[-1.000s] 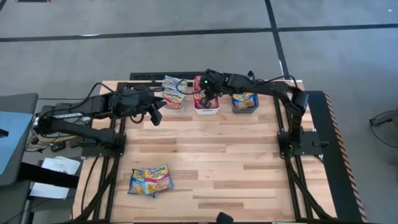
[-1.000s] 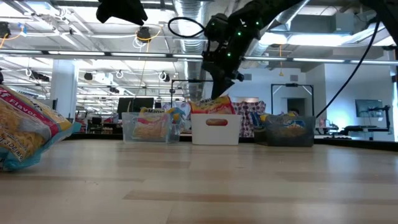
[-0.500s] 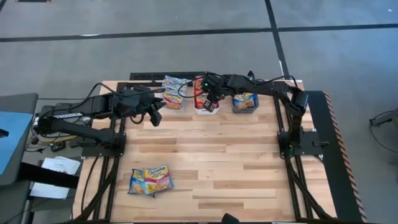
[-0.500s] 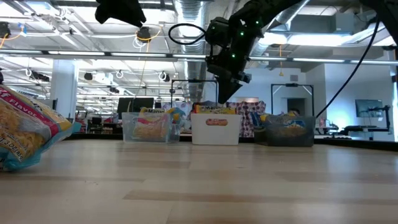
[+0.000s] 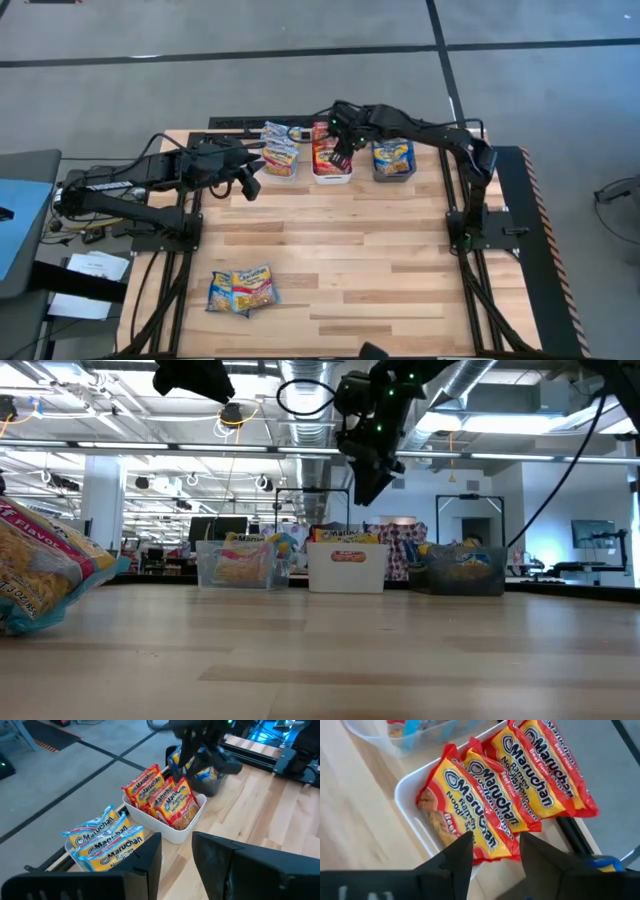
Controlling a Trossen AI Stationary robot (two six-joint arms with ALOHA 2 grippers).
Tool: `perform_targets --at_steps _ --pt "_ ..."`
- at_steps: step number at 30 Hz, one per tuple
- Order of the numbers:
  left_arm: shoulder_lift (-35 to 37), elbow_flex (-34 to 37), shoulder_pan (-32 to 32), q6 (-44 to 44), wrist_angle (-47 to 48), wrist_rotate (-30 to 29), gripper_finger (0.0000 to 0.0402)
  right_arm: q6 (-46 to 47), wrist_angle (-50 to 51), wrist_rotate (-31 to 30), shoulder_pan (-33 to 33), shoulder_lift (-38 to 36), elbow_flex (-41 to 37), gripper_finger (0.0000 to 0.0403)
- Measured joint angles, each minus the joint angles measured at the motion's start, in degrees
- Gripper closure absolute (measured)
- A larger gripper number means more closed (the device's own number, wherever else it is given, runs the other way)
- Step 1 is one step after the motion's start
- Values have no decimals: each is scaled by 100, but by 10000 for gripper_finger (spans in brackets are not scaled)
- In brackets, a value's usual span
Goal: Sort Maruchan noodles
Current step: Put the light blue bag into the transparent bin
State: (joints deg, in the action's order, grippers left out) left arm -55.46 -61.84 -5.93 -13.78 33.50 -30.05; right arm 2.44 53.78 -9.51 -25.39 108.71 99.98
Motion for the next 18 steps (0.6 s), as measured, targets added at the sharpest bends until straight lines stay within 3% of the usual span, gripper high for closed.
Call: perform_targets --at_steps 10,18 --pt "0 0 -1 -238 4 -23 303 57 774 218 150 -2 602 220" --pt "1 0 -306 -598 62 -106 258 94 1164 216 383 -2 645 230"
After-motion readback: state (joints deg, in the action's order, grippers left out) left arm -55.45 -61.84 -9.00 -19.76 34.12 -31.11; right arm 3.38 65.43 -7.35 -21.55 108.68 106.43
